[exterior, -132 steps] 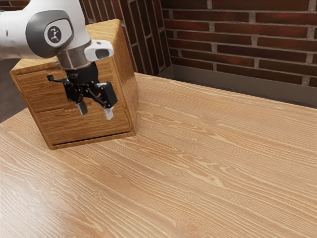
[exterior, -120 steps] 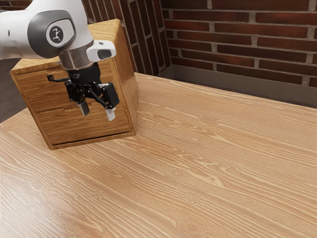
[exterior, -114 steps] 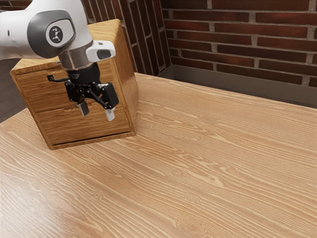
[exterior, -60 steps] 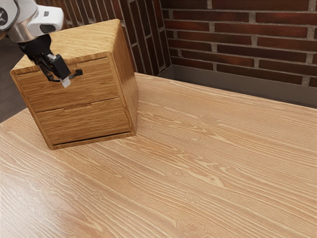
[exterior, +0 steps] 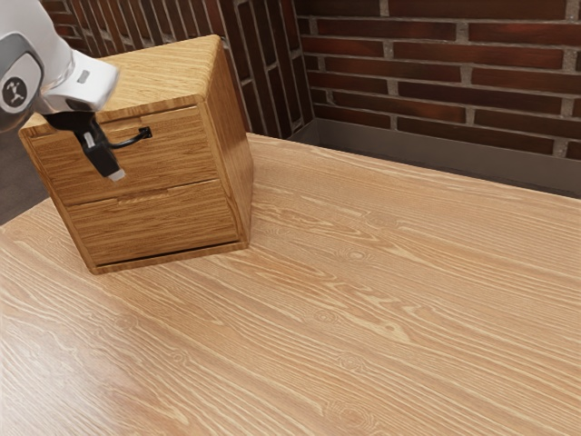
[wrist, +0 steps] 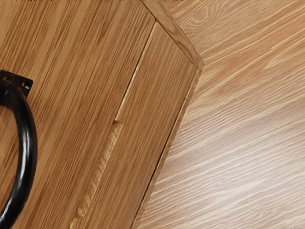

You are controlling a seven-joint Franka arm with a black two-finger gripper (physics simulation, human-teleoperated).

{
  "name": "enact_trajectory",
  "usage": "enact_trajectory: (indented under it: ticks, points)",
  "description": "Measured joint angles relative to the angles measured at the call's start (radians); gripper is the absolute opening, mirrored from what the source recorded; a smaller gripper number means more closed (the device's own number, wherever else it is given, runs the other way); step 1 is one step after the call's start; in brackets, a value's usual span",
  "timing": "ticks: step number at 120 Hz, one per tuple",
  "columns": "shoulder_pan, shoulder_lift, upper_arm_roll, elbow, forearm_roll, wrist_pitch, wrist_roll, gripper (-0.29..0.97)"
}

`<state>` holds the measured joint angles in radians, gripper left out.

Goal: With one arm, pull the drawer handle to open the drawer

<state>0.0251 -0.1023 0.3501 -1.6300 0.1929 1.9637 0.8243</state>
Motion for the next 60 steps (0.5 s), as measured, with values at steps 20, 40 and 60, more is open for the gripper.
enact_trajectory:
  ticks: [20,40,60]
  points:
    - [0.003,0.007,0.008,-0.017,0.011,0.057,0.086,0.68]
    - [0.003,0.014,0.011,-0.034,0.006,0.121,0.169,0.68]
    - [0.009,0.014,0.02,-0.054,0.005,0.16,0.245,0.68]
